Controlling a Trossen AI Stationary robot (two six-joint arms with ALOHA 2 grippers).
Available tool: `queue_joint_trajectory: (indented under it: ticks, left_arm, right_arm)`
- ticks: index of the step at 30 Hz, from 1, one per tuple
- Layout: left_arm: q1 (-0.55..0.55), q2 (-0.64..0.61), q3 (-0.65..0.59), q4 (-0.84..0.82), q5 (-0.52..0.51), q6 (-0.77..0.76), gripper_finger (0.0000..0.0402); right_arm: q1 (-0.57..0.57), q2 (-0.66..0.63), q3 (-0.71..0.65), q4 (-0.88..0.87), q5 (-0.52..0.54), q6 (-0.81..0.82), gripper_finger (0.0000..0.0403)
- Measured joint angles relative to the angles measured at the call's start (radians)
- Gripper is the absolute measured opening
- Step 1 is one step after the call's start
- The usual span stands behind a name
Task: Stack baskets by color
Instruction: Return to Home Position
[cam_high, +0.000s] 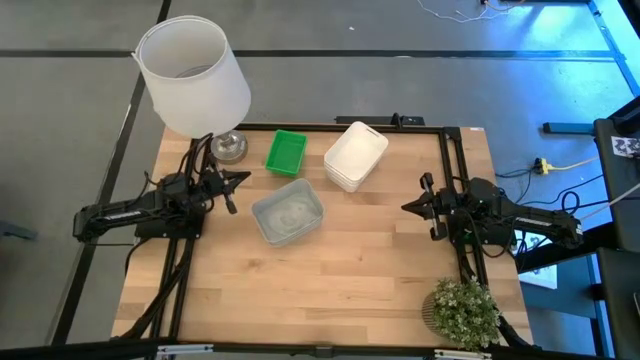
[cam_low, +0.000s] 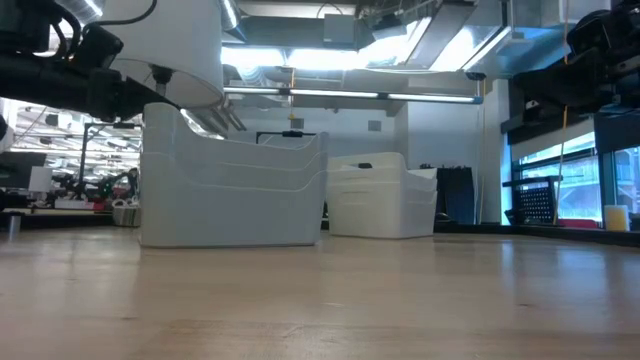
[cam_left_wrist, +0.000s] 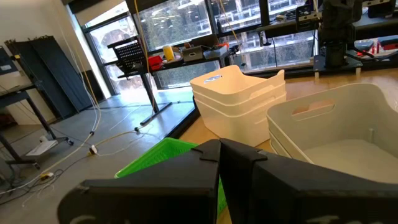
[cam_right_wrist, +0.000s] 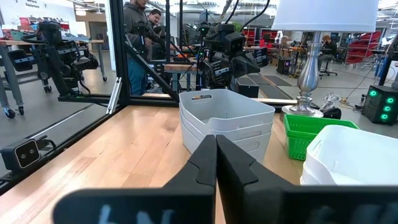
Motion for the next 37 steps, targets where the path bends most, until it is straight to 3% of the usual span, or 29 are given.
queue_joint_trajectory:
  ticks: [37]
  left_arm:
    - [0.000, 0.000, 0.000, 0.000, 0.000, 0.000, 0.0000]
  right_arm:
    - [0.000, 0.000, 0.000, 0.000, 0.000, 0.000, 0.0013]
